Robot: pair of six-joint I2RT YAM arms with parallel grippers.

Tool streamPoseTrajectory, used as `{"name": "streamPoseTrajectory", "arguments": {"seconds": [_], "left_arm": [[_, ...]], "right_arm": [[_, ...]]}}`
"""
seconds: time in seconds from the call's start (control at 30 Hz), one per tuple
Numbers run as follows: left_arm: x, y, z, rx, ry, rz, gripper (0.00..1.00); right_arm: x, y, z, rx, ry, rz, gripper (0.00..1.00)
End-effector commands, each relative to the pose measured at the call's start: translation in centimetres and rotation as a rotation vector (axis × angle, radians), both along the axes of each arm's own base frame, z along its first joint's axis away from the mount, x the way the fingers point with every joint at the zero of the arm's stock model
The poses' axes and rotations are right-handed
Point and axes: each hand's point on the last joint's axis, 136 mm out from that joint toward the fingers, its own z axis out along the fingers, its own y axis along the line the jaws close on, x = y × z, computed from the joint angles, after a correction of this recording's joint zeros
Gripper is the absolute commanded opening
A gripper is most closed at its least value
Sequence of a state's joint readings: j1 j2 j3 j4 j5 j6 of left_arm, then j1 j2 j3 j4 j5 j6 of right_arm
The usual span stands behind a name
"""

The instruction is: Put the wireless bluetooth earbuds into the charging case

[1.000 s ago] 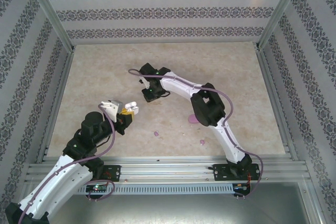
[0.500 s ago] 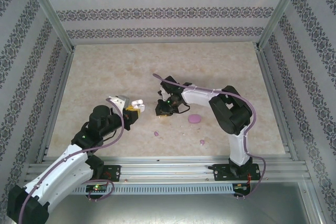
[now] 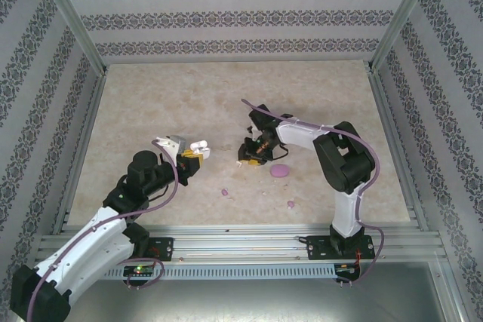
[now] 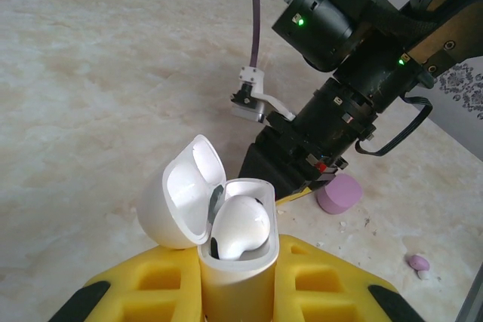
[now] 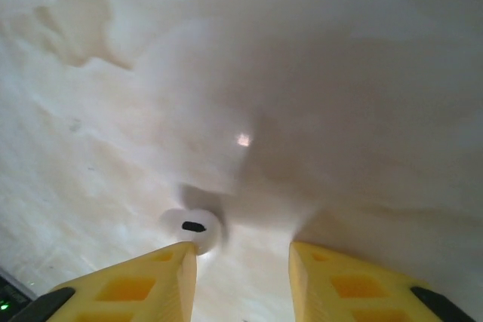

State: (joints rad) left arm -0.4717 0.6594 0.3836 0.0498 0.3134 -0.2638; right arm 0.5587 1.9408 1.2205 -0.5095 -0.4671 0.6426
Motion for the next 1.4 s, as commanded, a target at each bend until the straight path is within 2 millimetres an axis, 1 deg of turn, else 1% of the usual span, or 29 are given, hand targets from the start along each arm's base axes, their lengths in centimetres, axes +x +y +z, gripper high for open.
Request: {"name": "streamPoseTrajectory", "arguments": {"seconds": [0.0,0.1,0.2,0.33,0.43,0.53,0.7,0.93,1.13,1.27,1.37], "left_arm": [[-0.1,-0.4,1.4,-0.035,-0.035,-0.011,0.0],[0.0,-0.4,1.1,-0.028,-0.034,-0.012,0.0],[0.1,-0.4,1.0,-0.021,-0.04,-0.014,0.0],[0.1,-0.6,0.7,-0.002,-0.041,-0.031,0.0],[0.0,-0.8,0.7,0.005,-0.041,-0.046,0.0],[0.0,-0.9,0.5,0.01,-0.044,-0.054,0.0],[-0.3,-1.1,0.3,0.017,-0.043,-0.077,0.0],[-0.9,-1.2,0.0,0.023,-0.046,-0.097,0.0],[-1.2,-1.0,-0.3,0.018,-0.044,-0.097,0.0],[-1.5,-0.8,-0.4,0.016,-0.044,-0.093,0.0],[-1.7,-0.7,-0.5,0.016,-0.044,-0.092,0.0]], "right_arm": [[-0.8,-1.9,0.5,-0.081,-0.016,0.005,0.39],[-0.9,-1.5,1.5,-0.078,-0.041,0.014,0.4],[-1.0,-0.8,2.6,-0.111,-0.077,0.047,0.41],[-1.2,0.2,3.0,-0.163,-0.079,0.05,0.42],[-1.1,1.0,2.6,-0.174,-0.083,0.007,0.41],[-0.8,2.1,2.1,-0.136,-0.077,-0.053,0.38],[-0.5,2.9,1.4,-0.156,-0.078,-0.081,0.39],[-0.7,3.2,0.3,-0.208,-0.069,-0.082,0.39],[-0.6,4.0,-0.3,-0.233,-0.067,-0.049,0.39],[-0.3,3.9,-1.0,-0.283,-0.083,-0.02,0.37],[-0.3,3.8,-1.4,-0.317,-0.085,0.005,0.33]]}}
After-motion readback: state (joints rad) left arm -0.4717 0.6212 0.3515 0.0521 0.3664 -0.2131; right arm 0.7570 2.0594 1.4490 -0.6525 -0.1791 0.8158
